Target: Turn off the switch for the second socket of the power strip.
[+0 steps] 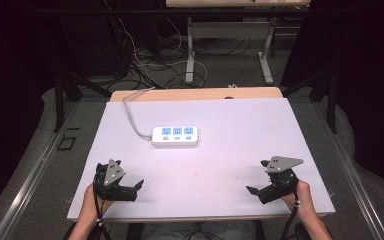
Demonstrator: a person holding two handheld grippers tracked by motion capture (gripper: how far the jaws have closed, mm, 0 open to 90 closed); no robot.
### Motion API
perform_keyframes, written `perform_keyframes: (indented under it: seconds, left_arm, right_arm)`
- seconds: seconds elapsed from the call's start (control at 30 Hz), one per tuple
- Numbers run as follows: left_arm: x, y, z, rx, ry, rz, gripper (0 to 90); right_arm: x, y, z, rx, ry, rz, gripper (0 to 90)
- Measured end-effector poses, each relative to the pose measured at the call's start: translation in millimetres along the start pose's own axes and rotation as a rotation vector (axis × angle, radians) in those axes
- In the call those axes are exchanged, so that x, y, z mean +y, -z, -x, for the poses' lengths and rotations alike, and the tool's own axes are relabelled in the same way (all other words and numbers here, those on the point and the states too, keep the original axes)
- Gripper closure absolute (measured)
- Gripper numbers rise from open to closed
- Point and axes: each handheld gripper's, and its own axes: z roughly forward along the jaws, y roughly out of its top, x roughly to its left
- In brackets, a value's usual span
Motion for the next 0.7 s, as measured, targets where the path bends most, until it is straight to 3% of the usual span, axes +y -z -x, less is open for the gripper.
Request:
perform_keyframes:
  seconds: [0.07,0.13,0.33,0.53,0.57,0.67,0.7]
  left_arm:
    - [-0.3,0.4,-0.4,0.014,-0.018,0.000,0.0]
    - [-0.7,0.4,0.7,0.006,0.001,0.006,0.0]
    - [1.2,0.8,1.9,0.004,-0.013,-0.002,0.0]
    - [2.6,0.6,-0.9,0.000,0.034,-0.015,0.0]
    - [3.6,-0.2,-1.1,0.002,0.036,-0.021,0.0]
    - [6.0,-1.4,0.1,0.007,0.017,-0.023,0.0]
    - [8.4,-1.8,3.4,-0.012,0.027,-0.023,0.0]
  right_arm:
    - [0.9,0.9,0.7,-0.001,0.011,-0.001,0.0]
    - [1.1,0.3,0.4,-0.005,0.008,0.011,0.0]
    - [-0.9,1.8,0.8,0.000,-0.003,-0.004,0.0]
    - [0.6,0.4,-0.3,-0.007,0.003,-0.004,0.0]
    - [1.2,-0.1,1.4,-0.002,0.019,-0.006,0.0]
    - [1.6,-1.8,1.6,-0.004,0.007,0.000,0.0]
    - [2.0,-2.0,2.8,-0.002,0.017,-0.006,0.0]
